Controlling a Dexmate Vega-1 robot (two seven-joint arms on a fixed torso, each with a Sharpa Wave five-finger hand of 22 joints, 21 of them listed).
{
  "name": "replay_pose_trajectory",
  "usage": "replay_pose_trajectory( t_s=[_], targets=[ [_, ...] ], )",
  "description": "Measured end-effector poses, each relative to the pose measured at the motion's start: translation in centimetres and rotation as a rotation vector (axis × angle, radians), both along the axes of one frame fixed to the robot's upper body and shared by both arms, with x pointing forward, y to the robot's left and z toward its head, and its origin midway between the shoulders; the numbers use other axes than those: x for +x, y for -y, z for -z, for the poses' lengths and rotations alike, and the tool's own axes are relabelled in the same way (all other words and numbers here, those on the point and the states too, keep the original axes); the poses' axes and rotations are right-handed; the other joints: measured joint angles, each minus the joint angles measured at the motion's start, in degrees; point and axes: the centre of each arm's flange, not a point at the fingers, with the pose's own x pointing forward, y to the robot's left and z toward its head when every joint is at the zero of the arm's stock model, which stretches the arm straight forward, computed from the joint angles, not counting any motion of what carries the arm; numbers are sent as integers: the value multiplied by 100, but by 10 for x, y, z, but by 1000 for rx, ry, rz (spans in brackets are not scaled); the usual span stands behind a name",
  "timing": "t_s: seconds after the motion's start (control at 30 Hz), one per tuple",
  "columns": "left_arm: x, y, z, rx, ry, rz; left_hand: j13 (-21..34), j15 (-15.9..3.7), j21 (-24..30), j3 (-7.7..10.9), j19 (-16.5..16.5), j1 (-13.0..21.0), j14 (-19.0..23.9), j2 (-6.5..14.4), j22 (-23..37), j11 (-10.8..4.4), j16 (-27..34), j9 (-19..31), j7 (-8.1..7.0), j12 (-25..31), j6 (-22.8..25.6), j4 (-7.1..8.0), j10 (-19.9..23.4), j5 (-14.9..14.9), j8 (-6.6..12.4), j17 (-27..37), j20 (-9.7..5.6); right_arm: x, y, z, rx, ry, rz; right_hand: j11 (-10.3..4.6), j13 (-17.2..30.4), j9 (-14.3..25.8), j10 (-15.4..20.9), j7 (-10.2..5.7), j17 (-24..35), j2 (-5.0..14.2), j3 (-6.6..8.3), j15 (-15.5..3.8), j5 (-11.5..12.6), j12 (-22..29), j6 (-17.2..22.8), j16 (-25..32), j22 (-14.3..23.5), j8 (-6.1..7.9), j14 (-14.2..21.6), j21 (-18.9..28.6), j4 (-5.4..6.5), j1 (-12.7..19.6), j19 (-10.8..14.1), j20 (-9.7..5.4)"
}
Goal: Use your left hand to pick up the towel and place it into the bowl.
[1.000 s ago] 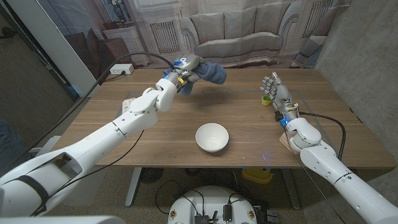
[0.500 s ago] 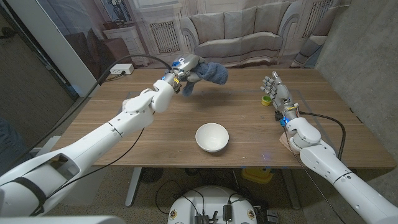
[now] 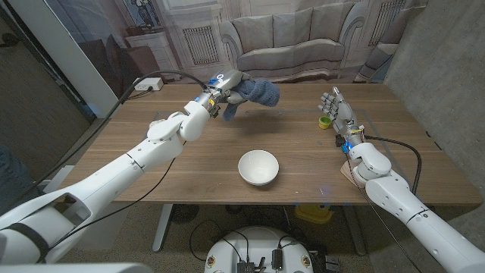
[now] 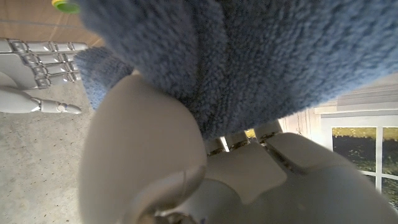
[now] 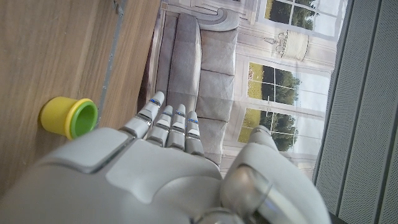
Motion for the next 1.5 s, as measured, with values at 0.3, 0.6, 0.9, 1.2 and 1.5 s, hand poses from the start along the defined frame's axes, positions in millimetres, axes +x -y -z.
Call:
replay_pose_trajectory(
  t_s=[0.3, 0.6, 0.9, 1.2, 1.5],
  targets=[
    [-8, -1, 7, 7, 15, 33, 11, -9, 0, 14, 0, -1, 31, -1, 0, -31, -3, -2, -11, -10, 11, -13, 31, -2, 43, 0, 0, -1, -1, -1, -3, 1, -2, 0, 0, 0, 0, 0, 0, 0, -25, 0, 1, 0, 0, 0, 0, 0, 0, -14, -23, 0, 0, 0],
    [-16, -1, 13, 13, 23, 72, 22, -10, 0, 18, 1, -39, 71, -38, 0, -19, -26, -4, -29, -23, 32, -9, 62, -5, 44, -2, 0, -1, -1, 0, -7, 0, -2, 0, 0, 0, 0, 0, 0, 0, -25, 0, 2, 0, 0, 0, 0, 0, 0, -42, -23, 0, 0, 0],
    [-21, -1, 17, 23, 27, 102, 24, -50, 0, 18, 92, -74, 130, -29, -3, -30, -31, -4, -9, -24, 51, -8, 112, -6, 63, -5, -72, -3, -1, 1, -9, -3, -2, 0, 0, 0, 0, 0, 0, 15, -25, 0, 3, 0, 0, 0, 0, 0, 0, -42, -23, 15, 0, 0],
    [-28, 2, 21, 47, 28, 131, 55, -52, 0, 17, 93, -74, 132, -29, -4, -10, -48, -2, -20, -45, 61, -7, 154, -17, 63, -7, -72, -3, 1, -1, -6, -3, -1, 0, 0, 0, 0, 0, 0, 15, -25, 0, 3, 0, 0, 0, 0, 0, 0, -42, -22, 15, 31, 31],
    [-36, 4, 27, 67, 25, 154, 54, -57, 0, 34, 93, -75, 168, -30, -4, -31, -69, -1, -41, -51, 83, -22, 174, 0, 64, -8, -72, -2, 1, -5, -8, 2, -1, 0, 0, 0, 0, 0, 0, 39, -22, 0, 3, 0, 0, 0, 0, 0, 0, -88, -25, -8, 62, 0]
  ],
)
